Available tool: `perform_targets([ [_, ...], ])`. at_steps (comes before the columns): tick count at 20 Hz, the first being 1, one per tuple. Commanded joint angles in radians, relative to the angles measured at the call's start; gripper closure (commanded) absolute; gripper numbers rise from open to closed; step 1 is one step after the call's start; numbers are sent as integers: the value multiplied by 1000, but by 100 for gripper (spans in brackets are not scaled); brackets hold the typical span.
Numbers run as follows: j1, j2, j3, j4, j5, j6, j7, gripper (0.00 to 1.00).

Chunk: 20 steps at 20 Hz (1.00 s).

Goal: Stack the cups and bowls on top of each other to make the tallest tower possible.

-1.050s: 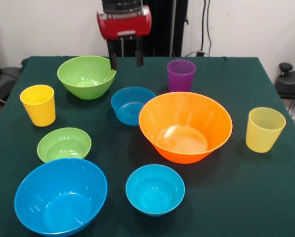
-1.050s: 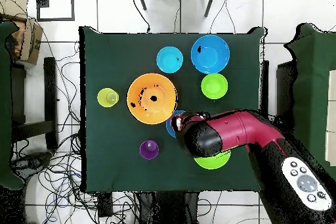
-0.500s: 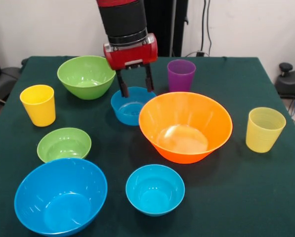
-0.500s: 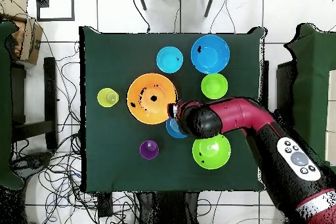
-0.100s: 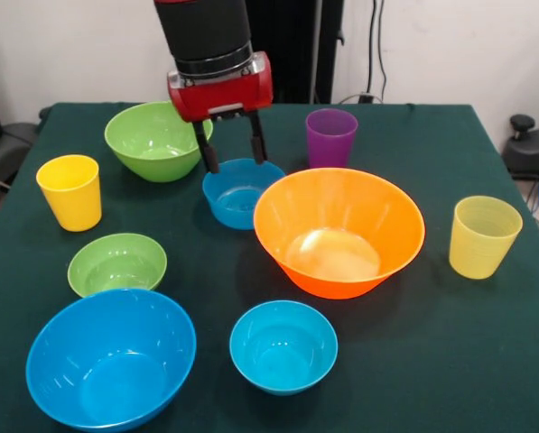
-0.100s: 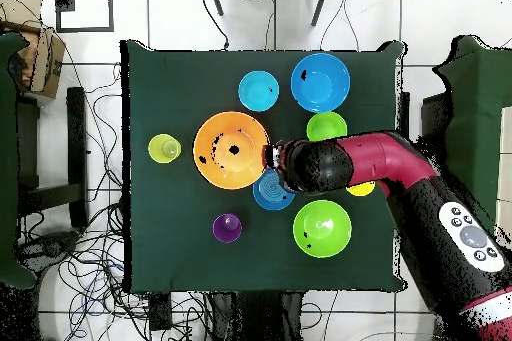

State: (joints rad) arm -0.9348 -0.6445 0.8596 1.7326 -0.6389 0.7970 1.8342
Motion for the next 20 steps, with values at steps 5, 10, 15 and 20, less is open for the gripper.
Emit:
perform_targets([
  [5, 66, -14, 42, -144, -27, 164, -316, 0],
  [10, 100, 104, 29, -226, -111, 99, -391, 0],
  [15, 110, 194, 52, -303, -139, 147, -571, 0],
  [20, 115, 231, 66, -328, -160, 174, -723, 0],
])
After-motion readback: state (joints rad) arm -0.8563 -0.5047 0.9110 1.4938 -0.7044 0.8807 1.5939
